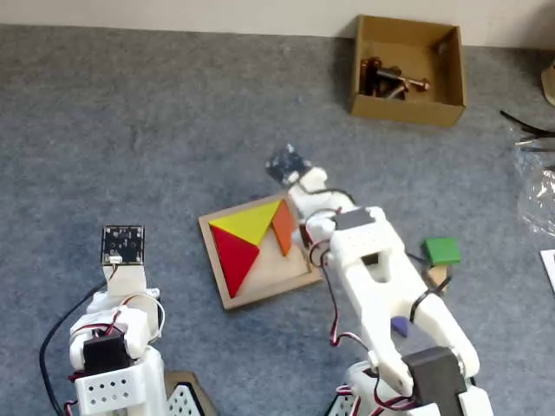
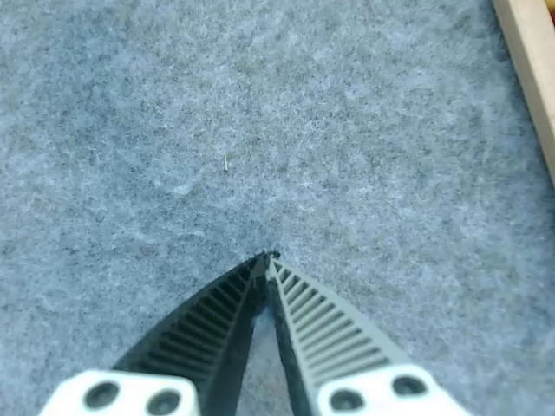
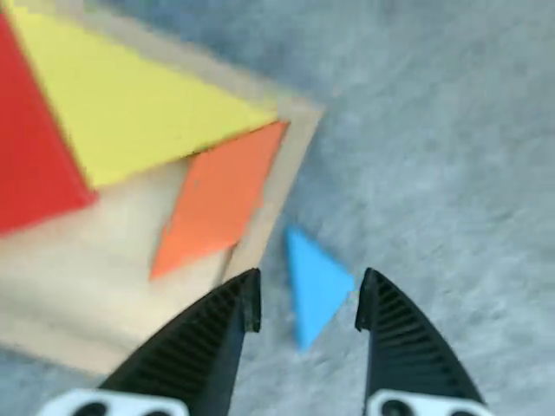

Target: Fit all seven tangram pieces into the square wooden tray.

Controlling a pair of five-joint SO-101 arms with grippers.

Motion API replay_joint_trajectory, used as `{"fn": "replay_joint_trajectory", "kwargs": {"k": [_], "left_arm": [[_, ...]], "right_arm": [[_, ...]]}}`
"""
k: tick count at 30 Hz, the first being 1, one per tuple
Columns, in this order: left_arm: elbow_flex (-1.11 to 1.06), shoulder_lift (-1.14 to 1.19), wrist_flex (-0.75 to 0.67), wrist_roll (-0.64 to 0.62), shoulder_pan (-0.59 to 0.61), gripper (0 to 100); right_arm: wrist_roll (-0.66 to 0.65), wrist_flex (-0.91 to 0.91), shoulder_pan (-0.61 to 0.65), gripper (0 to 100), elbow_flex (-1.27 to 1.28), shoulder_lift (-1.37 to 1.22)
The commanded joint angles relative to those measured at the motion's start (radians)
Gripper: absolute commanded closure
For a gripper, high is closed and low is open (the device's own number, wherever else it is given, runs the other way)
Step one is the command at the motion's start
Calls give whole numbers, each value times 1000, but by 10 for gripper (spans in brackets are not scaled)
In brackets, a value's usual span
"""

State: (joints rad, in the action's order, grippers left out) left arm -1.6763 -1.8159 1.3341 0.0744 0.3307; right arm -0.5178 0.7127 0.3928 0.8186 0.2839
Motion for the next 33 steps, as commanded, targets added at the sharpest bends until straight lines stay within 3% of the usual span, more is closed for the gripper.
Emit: {"fn": "replay_joint_trajectory", "kwargs": {"k": [1, 11, 19, 33], "left_arm": [[-19, -5, 5, -9, 13, 995], [-19, -5, 5, -9, 13, 995], [-19, -5, 5, -9, 13, 995], [-19, -5, 5, -9, 13, 995]], "right_arm": [[-11, -35, 16, 820, 24, 56], [-12, -119, -2, 820, 31, 21], [-12, -117, -30, 820, 15, -122], [-12, -117, -79, 820, -5, -134]]}}
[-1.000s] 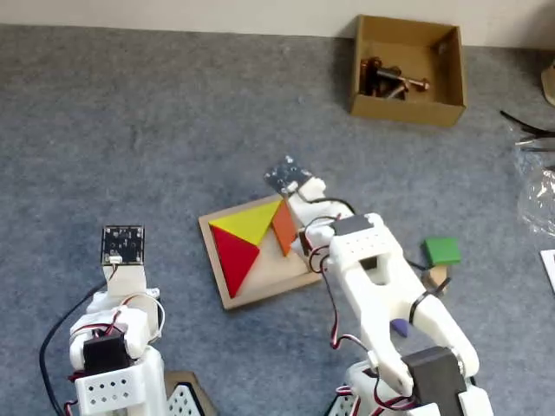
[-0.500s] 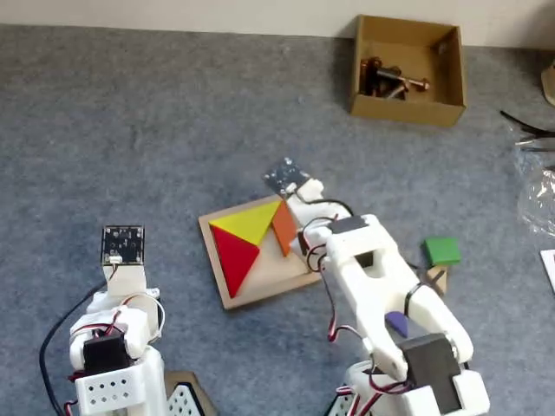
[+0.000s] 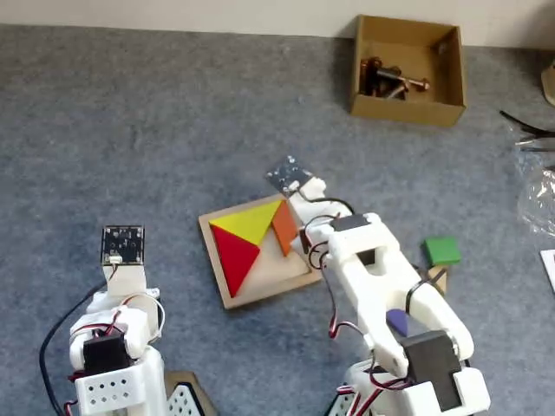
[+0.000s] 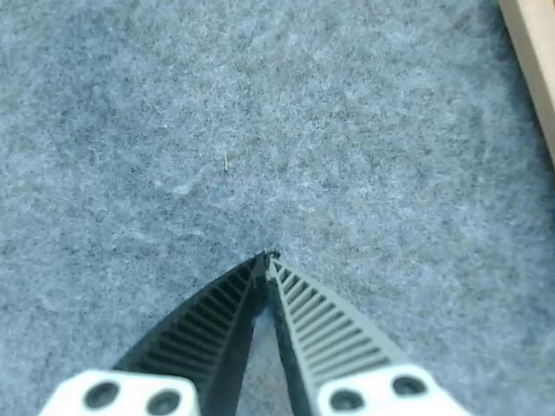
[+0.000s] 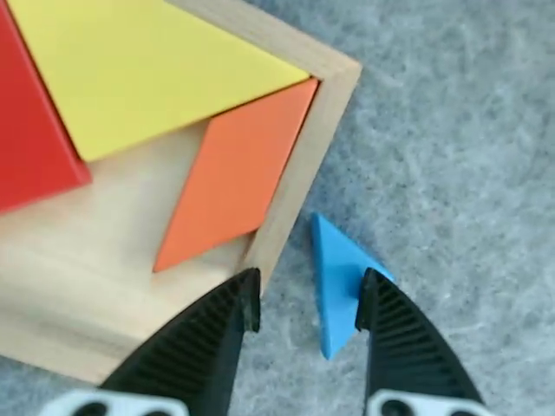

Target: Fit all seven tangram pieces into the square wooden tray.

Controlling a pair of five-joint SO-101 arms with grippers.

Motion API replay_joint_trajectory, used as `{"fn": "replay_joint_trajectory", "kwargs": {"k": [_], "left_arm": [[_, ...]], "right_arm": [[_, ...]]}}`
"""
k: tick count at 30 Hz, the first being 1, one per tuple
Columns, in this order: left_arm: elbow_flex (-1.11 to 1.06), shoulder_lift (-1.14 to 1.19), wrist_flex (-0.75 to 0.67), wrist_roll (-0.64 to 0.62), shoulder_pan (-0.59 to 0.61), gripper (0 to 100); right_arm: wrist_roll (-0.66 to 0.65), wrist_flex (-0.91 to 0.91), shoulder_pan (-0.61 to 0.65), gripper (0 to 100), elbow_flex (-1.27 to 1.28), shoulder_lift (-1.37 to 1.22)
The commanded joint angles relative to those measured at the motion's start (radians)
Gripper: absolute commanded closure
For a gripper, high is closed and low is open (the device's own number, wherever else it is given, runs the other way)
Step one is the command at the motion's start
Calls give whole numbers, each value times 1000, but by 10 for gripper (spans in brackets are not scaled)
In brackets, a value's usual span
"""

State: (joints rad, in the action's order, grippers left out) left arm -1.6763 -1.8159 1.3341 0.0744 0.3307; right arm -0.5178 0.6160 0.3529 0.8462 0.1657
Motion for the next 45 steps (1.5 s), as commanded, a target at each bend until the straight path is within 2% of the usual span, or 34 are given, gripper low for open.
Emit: {"fn": "replay_joint_trajectory", "kwargs": {"k": [1, 21, 32, 37, 43, 45], "left_arm": [[-19, -5, 5, -9, 13, 995], [-19, -5, 5, -9, 13, 995], [-19, -5, 5, -9, 13, 995], [-19, -5, 5, -9, 13, 995], [-19, -5, 5, -9, 13, 995], [-19, -5, 5, -9, 13, 995]], "right_arm": [[-12, -21, -39, 819, -33, -16], [-11, -25, -45, 821, -33, -15], [40, -25, -116, 823, -85, -19], [38, -27, -111, 889, -87, -19], [49, -25, -110, 892, -84, -19], [101, -22, -113, 892, -85, -18]]}}
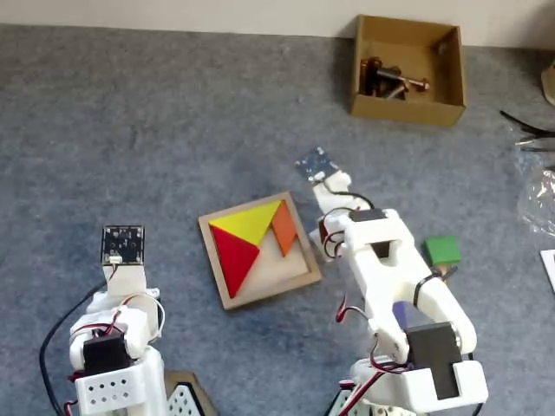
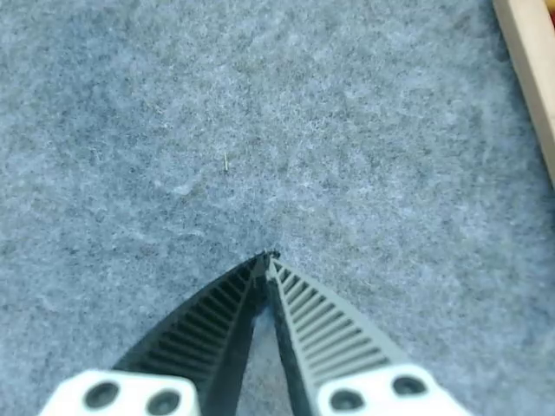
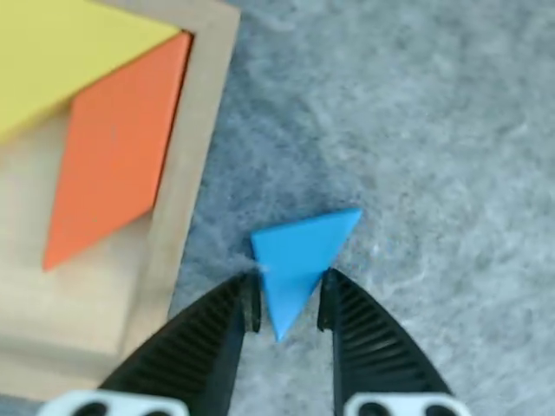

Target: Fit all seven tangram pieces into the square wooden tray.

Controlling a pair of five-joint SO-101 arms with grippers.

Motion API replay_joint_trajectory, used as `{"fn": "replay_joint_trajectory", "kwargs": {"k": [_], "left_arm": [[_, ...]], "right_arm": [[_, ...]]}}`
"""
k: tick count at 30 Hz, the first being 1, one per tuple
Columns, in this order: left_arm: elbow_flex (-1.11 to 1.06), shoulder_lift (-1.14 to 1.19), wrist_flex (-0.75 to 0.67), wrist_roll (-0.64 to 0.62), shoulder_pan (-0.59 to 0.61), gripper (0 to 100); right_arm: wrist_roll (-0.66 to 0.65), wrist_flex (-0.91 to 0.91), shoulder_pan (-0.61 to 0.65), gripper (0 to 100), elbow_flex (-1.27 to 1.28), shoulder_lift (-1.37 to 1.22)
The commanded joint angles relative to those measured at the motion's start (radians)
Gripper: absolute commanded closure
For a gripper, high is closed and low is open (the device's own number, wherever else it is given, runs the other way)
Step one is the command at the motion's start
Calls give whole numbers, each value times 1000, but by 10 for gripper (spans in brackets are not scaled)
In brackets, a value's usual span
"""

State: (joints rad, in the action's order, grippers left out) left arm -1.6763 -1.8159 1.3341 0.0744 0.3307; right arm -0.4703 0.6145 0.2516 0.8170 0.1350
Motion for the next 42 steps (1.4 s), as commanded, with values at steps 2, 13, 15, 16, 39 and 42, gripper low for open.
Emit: {"fn": "replay_joint_trajectory", "kwargs": {"k": [2, 13, 15, 16, 39, 42], "left_arm": [[-19, -5, 5, -9, 13, 995], [-19, -5, 5, -9, 13, 995], [-19, -5, 5, -9, 13, 995], [-19, -5, 5, -9, 13, 995], [-19, -5, 5, -9, 13, 995], [-19, -5, 5, -9, 13, 995]], "right_arm": [[118, -18, -15, 892, -58, 22], [316, 282, -13, 892, -308, 12], [359, 352, -8, 892, -374, 13], [384, 381, -7, 892, -400, 13], [677, 674, 64, 734, -812, -338], [720, 710, 65, 735, -872, -406]]}}
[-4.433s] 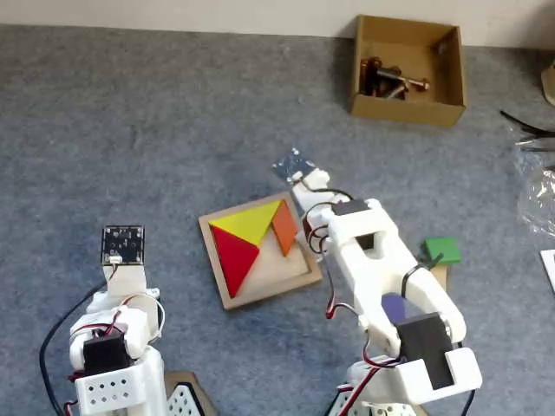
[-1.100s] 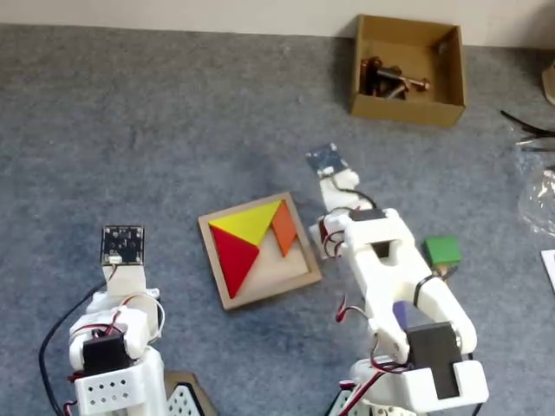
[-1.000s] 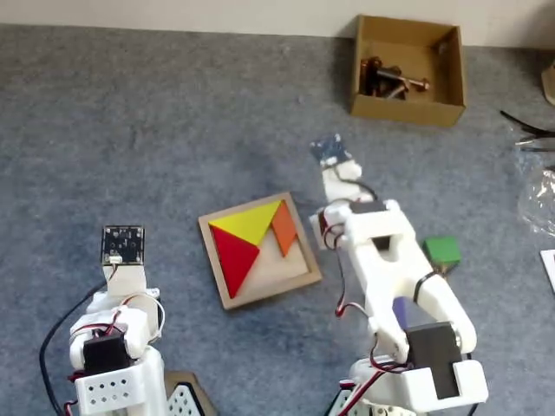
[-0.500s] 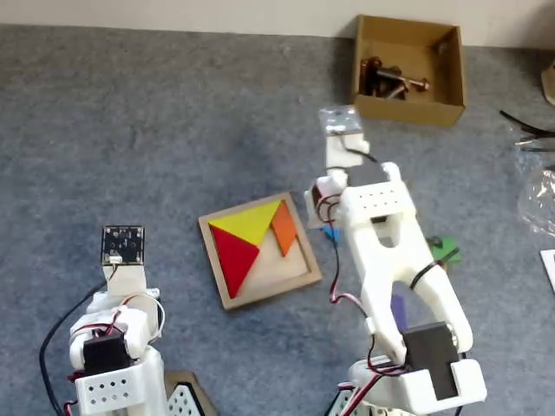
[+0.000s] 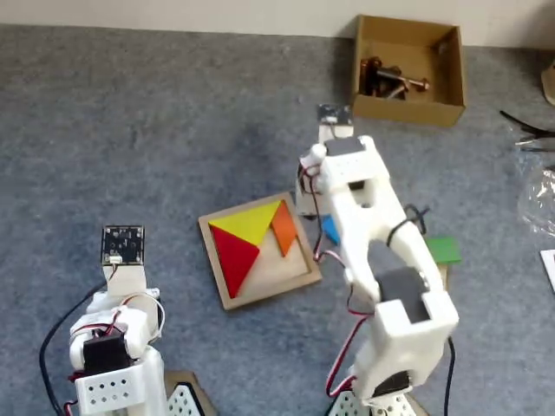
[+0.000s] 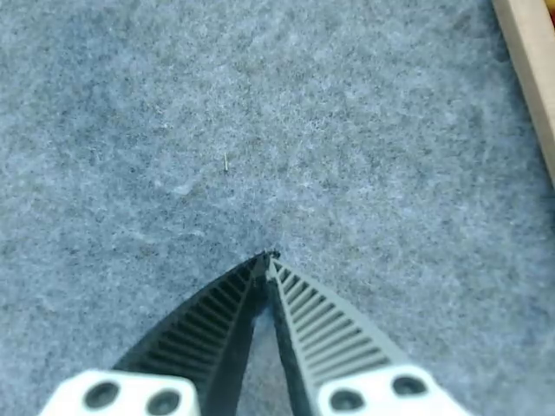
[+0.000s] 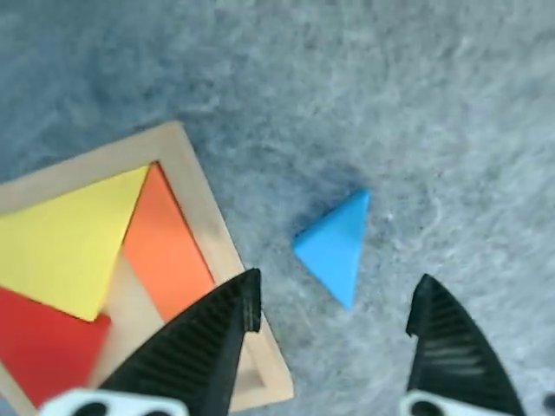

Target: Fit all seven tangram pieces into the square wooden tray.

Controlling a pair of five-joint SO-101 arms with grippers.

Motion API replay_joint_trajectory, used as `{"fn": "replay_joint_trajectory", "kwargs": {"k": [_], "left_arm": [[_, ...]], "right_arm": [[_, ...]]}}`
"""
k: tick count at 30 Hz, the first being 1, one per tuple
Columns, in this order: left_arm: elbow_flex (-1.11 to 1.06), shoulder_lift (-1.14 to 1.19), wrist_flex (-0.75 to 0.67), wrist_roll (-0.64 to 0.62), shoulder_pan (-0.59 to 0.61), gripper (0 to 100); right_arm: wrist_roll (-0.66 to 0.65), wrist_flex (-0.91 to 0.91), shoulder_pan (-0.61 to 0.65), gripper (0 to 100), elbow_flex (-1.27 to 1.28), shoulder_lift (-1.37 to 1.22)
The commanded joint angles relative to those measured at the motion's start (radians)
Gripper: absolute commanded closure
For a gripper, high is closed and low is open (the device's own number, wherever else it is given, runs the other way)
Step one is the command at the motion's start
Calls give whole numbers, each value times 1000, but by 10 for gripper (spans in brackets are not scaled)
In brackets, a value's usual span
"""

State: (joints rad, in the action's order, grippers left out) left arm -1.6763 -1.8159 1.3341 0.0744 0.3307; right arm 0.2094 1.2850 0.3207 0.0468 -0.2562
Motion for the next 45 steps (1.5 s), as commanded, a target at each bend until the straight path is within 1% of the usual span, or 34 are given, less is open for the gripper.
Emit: {"fn": "replay_joint_trajectory", "kwargs": {"k": [1, 6, 10, 16, 21, 36, 39, 42, 45], "left_arm": [[-19, -5, 5, -9, 13, 995], [-19, -5, 5, -9, 13, 995], [-19, -5, 5, -9, 13, 995], [-19, -5, 5, -9, 13, 995], [-19, -5, 5, -9, 13, 995], [-19, -5, 5, -9, 13, 995], [-19, -5, 5, -9, 13, 995], [-19, -5, 5, -9, 13, 995], [-19, -5, 5, -9, 13, 995]], "right_arm": [[49, 47, -4, 735, -113, -36], [58, 88, -4, 735, -133, -120], [58, 97, -4, 735, -134, -131], [58, 19, -1, 740, -128, -136], [52, -27, -2, 813, -127, -136], [58, -30, -8, 815, -124, -139], [58, -33, -28, 815, -124, -139], [58, -73, -65, 815, -104, -140], [57, -84, -71, 815, -76, -156]]}}
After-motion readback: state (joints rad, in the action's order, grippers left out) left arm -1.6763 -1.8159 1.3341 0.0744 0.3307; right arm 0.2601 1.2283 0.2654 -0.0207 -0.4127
